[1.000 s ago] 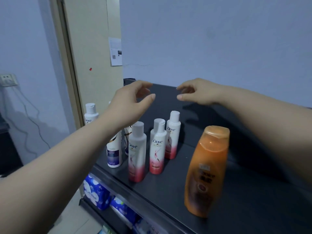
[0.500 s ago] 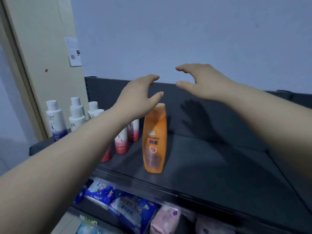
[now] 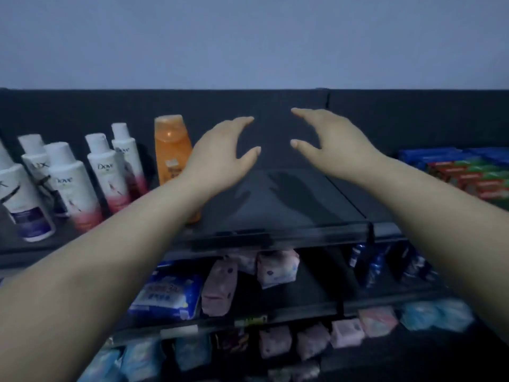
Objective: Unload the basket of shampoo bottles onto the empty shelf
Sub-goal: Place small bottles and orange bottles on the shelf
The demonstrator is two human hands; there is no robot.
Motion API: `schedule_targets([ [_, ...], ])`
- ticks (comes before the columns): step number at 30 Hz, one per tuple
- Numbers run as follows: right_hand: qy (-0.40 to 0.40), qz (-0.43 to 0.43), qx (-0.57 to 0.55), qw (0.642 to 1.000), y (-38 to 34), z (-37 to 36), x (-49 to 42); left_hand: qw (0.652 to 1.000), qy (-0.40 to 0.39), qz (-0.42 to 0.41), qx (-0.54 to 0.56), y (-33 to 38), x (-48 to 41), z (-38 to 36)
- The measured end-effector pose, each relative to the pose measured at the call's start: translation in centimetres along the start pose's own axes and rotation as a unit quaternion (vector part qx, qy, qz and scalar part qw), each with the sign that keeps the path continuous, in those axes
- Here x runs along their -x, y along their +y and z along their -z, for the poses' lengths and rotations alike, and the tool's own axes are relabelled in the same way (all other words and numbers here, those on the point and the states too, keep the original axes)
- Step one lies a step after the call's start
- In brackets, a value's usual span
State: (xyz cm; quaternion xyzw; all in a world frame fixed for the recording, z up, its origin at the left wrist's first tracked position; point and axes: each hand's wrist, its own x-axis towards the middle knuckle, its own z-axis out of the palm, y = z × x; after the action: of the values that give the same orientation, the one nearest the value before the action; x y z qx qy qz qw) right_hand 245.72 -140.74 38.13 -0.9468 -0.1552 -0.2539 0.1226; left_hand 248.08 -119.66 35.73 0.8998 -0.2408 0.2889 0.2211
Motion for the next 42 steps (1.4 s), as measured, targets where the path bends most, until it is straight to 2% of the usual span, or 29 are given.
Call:
schedule_targets([
  [11, -0.003, -0.185, 0.107, 0.977, 7.2, 4.0, 18.6, 0.975, -0.132, -0.097, 0.152, 13.7, 4.0, -9.9],
  [19, -0.014, -0.288, 0.167, 0.943, 14.7, 10.2, 32.4, 0.948, -0.188, -0.164, 0.197, 28.8, 6.5, -17.4],
  [27, -0.037, -0.387, 0.181, 0.903, 21.8, 14.4, 48.2, 0.91, -0.259, -0.195, 0.259, 43.7, 12.9, -26.0],
  [35, -0.038, -0.522, 0.137, 0.841, 27.4, 12.6, 61.3, 0.855, -0.361, -0.205, 0.311, 52.9, 19.7, -35.5],
  [42, -0.035, -0.647, 0.114, 0.753, 32.1, 9.0, 69.4, 0.81, -0.466, -0.198, 0.296, 57.4, 22.4, -46.0],
])
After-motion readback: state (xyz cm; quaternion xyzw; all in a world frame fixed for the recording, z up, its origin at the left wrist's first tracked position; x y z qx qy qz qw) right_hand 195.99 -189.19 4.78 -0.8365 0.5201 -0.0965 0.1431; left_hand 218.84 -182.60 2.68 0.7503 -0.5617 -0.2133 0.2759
